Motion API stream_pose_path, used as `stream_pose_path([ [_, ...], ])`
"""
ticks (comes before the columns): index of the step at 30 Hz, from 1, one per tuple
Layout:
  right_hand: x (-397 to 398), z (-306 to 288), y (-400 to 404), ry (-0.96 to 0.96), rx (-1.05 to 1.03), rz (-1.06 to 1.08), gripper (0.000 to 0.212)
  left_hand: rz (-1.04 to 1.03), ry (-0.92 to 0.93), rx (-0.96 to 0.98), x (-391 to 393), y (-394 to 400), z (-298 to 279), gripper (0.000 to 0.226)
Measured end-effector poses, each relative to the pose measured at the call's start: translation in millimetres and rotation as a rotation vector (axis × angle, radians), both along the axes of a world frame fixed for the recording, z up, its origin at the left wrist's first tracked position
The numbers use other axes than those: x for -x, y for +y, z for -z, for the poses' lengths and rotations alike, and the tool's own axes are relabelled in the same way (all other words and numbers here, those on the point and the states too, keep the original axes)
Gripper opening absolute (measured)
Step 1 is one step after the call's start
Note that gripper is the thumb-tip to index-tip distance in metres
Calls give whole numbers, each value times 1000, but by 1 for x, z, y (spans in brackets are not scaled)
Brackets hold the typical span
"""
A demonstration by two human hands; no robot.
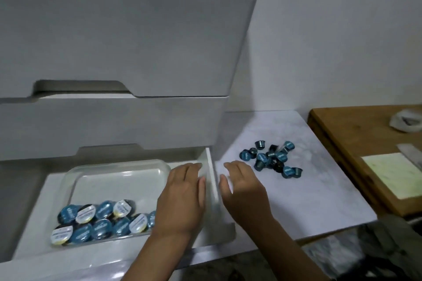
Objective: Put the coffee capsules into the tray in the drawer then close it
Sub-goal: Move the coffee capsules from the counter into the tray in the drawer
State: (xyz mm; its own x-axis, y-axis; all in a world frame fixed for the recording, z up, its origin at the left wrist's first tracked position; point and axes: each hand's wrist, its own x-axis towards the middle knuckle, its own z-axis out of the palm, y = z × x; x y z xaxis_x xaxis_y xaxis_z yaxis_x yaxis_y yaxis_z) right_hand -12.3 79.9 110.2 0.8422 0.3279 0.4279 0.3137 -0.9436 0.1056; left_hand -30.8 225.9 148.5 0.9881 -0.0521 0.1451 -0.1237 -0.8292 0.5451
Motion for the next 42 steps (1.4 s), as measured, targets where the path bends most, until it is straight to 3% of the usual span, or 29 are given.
stream_pose_path([
  [6,-8,11,-116,221,-432,257,25,86,114,87,-13,-117,12,39],
  [16,-27,60,-218,529,-461,374,36,38,233,93,-65,-215,80,36],
  [21,-46,80,-234,580,-425,364,30,4,304,65,-100,-236,105,44],
  [29,-73,95,-240,627,-472,307,25,-87,323,55,-119,-237,126,29],
  [34,-80,106,-242,645,-567,295,19,-184,257,216,-114,-228,131,15],
  [42,-84,96,-234,697,-759,319,23,-311,275,468,-102,-222,121,30],
])
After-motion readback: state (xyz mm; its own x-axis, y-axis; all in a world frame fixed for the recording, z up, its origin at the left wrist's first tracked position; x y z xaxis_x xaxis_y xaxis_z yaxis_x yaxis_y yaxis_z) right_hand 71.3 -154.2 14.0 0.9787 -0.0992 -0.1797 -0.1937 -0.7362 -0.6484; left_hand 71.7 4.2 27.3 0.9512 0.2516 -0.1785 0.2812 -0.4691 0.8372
